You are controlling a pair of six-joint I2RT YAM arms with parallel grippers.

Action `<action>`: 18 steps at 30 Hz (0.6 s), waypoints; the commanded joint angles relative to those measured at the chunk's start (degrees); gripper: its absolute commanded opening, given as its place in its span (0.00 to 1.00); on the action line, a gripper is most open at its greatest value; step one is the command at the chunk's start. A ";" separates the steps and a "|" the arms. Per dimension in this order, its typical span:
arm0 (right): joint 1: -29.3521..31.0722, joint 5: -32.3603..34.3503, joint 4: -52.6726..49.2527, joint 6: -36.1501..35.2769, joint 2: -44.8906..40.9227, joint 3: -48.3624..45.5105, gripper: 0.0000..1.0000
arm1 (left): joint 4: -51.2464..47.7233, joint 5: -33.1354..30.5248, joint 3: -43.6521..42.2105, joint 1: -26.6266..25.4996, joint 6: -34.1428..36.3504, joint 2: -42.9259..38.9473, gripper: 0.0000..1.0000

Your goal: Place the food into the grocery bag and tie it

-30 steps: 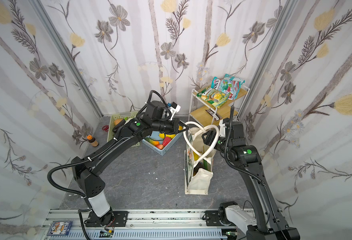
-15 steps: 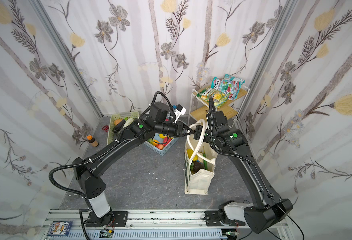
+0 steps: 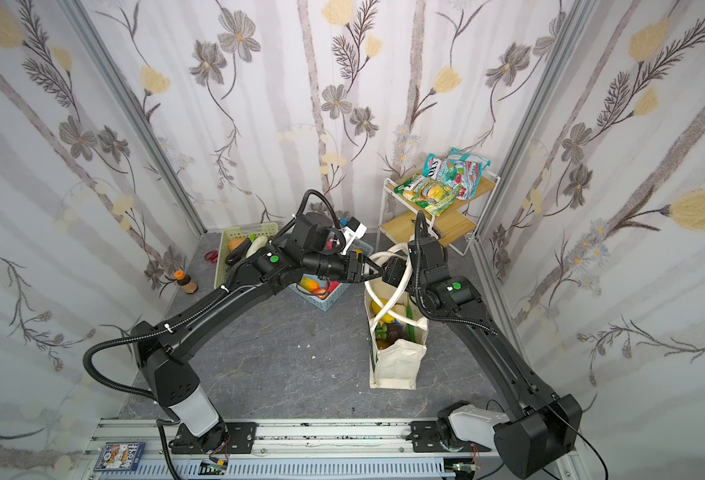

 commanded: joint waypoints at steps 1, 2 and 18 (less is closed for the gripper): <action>-0.04 -7.01 12.06 4.01 -1.81 -3.39 0.63 | -1.85 -1.97 -0.37 0.87 1.97 -0.38 0.51; -0.05 -7.09 12.83 4.64 -2.17 -4.17 0.64 | -2.39 -2.02 -0.30 1.06 2.44 -0.59 0.51; 0.23 -6.42 28.16 8.24 0.00 -10.41 0.31 | -6.10 -3.08 2.58 1.31 6.49 -0.73 0.50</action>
